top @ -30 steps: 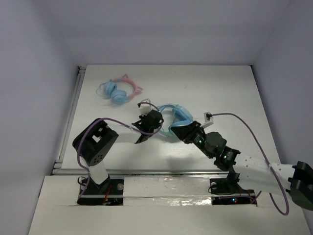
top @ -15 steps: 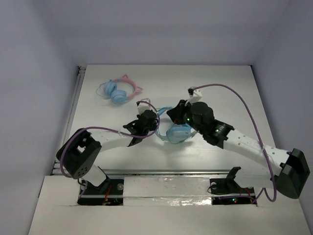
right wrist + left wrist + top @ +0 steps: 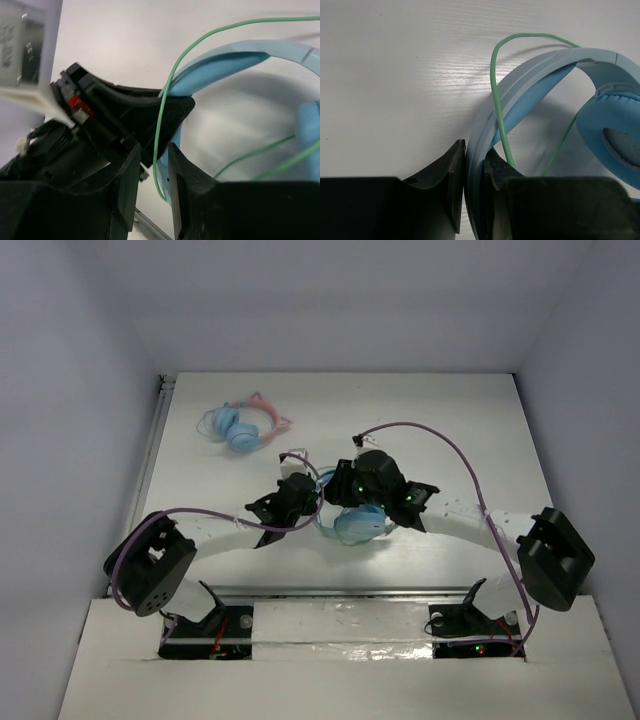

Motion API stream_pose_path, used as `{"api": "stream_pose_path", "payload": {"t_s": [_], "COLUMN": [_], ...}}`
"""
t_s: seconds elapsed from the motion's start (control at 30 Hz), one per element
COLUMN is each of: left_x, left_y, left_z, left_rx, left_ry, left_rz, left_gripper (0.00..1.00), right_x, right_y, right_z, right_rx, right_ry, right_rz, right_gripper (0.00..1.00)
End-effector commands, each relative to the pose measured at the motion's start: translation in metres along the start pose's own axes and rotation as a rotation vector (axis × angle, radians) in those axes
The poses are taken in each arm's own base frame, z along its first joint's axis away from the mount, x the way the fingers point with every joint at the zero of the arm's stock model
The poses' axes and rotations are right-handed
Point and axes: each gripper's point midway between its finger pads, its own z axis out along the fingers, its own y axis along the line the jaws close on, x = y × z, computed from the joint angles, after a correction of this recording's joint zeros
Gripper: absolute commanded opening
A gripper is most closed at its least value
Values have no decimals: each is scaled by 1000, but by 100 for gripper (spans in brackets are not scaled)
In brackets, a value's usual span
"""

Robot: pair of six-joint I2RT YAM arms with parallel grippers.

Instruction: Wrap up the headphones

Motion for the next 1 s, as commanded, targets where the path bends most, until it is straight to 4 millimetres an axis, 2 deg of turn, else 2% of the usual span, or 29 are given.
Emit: {"api": "stream_pose_path", "payload": {"t_s": [0.0, 0.13, 0.2, 0.33, 0.4, 0.57, 0.63, 0.7, 0.77, 0.8, 0.83, 0.87, 0.97], "left_x": [-41, -39, -40, -42, -42, -47, -47, -48, -48, -43, -42, -41, -37], "left_y": [-35, -39, -38, -40, -43, -48, -53, -54, -51, -52, -50, -50, -45], "left_z": [-17, -24, -26, -31, -35, -41, -44, -44, -42, -42, -41, -40, -38], "left_rx": [130, 147, 151, 160, 177, 211, 229, 226, 205, 198, 193, 192, 170], "left_ry": [-133, -143, -147, -156, -161, -173, -173, -169, -165, -153, -150, -148, -143], "left_rz": [-74, -68, -70, -78, -82, -101, -101, -97, -92, -81, -79, -77, -74], "left_gripper": [0, 0, 0, 0, 0, 0, 0, 0, 0, 0, 0, 0, 0], "right_x": [-12, -8, -4, -11, -8, -4, -4, -9, -16, -21, -19, -30, -40], "right_y": [22, 26, 22, 16, 12, 11, 11, 9, 10, 8, 4, 10, 4], "right_z": [8, 17, 21, 25, 24, 28, 28, 25, 16, 13, 14, 4, -4], "right_rx": [-84, -132, -120, -102, -96, -111, -116, -106, -108, -98, -79, -96, -57], "right_ry": [-41, -47, -48, -99, -109, -108, -109, -134, -167, -190, -189, -220, -267], "right_rz": [75, 133, 162, 201, 232, 270, 274, 280, 282, 283, 280, 276, 265], "right_gripper": [35, 38, 38, 37, 31, 27, 15, 6, 6, 2, 1, 1, 0]}}
